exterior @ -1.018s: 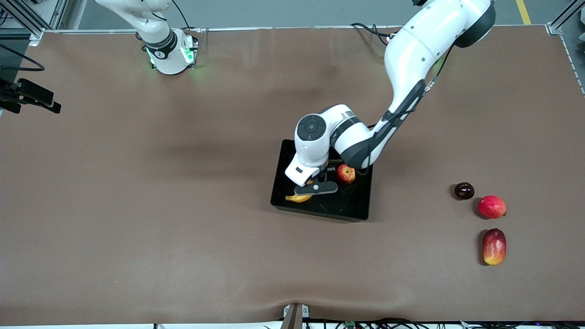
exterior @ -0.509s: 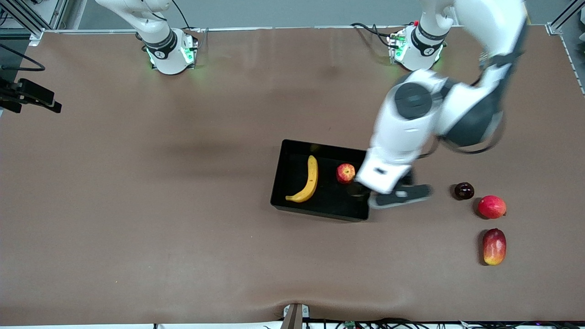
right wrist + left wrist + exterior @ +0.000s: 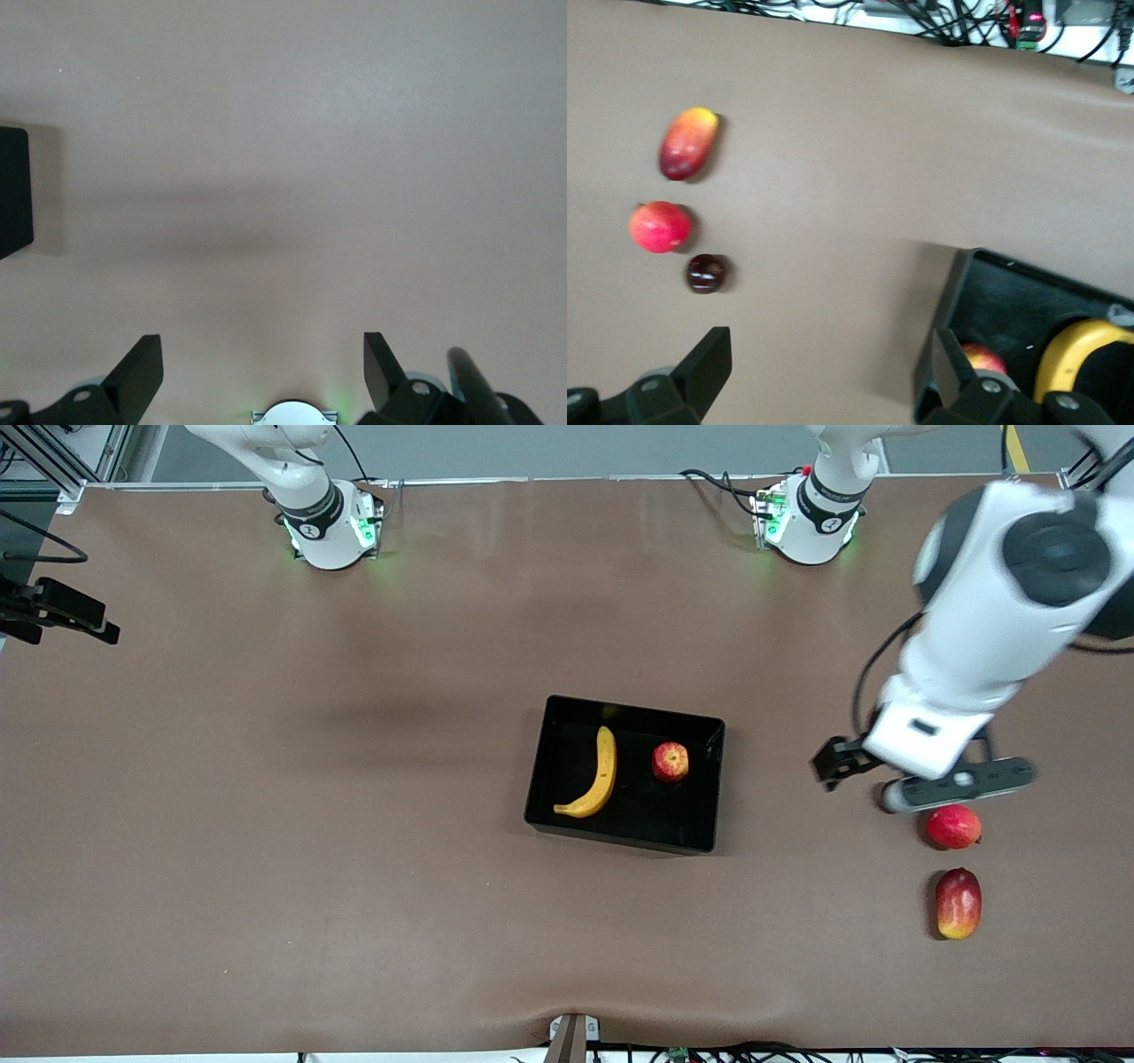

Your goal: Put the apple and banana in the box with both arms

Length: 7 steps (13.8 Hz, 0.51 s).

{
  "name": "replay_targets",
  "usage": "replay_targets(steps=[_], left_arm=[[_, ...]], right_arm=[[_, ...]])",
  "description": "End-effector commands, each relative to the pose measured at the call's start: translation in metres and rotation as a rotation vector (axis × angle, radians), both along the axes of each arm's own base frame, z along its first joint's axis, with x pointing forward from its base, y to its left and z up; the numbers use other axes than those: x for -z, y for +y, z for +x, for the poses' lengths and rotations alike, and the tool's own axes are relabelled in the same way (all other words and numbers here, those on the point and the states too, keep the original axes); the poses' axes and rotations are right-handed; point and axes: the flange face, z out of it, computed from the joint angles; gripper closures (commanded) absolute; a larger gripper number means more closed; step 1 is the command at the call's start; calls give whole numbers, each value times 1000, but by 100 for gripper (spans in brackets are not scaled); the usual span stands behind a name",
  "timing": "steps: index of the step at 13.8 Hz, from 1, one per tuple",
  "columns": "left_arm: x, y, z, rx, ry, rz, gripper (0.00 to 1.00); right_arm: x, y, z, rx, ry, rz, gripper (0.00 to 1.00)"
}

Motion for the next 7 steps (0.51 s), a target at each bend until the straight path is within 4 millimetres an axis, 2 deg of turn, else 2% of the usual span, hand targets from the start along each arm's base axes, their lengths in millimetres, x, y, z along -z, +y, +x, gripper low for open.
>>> replay_targets(steps=[1, 3, 4, 5, 7], left_arm=[[-25, 36, -21, 39, 40, -1, 0], [-39, 69, -28, 65, 66, -38, 0], [-42, 78, -32, 84, 74, -37, 0], [-47, 85, -38, 92, 79, -41, 0], [-55, 79, -53, 106, 77, -22, 0]], right_arm=[[-4, -2, -4, 10, -3, 10, 0], [-3, -2, -4, 10, -2, 10, 0], [-3, -3, -4, 10, -1, 10, 0], [-2, -3, -4, 11, 1, 10, 0], [-3, -2, -3, 10, 0, 10, 0]])
